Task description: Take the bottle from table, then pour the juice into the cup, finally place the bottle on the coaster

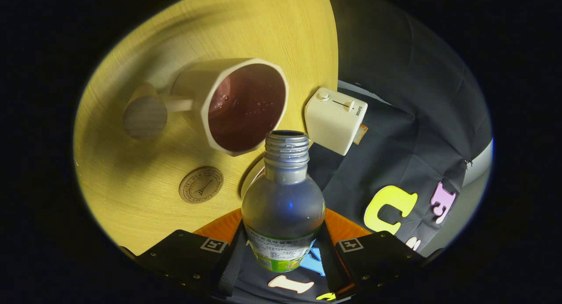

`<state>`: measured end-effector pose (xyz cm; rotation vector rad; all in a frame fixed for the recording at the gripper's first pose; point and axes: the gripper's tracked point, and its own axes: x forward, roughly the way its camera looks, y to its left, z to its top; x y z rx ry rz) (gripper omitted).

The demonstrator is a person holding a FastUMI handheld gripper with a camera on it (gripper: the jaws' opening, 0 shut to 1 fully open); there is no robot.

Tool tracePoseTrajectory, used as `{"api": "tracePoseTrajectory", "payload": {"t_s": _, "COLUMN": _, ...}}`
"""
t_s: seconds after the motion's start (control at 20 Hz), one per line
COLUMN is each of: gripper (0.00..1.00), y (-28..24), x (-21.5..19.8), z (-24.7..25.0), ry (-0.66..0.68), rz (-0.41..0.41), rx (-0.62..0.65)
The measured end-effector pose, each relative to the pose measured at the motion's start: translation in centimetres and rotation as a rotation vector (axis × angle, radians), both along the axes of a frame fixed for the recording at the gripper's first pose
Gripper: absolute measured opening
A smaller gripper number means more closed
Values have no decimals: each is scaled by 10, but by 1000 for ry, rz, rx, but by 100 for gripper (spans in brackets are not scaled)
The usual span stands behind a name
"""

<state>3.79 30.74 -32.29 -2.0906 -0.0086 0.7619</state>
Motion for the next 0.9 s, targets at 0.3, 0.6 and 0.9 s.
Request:
{"api": "tracePoseTrajectory", "payload": {"t_s": 0.3, "gripper": 77, "y": -8, "x": 1, "z": -7, "ry": 56, "rz": -57, "rx": 69}}
{"api": "tracePoseTrajectory", "payload": {"t_s": 0.6, "gripper": 77, "y": -15, "x": 3, "z": -13, "ry": 99, "rz": -104, "rx": 148}}
{"api": "tracePoseTrajectory", "payload": {"t_s": 0.9, "gripper": 77, "y": -19, "x": 5, "z": -12, "ry": 133, "rz": -153, "rx": 249}}
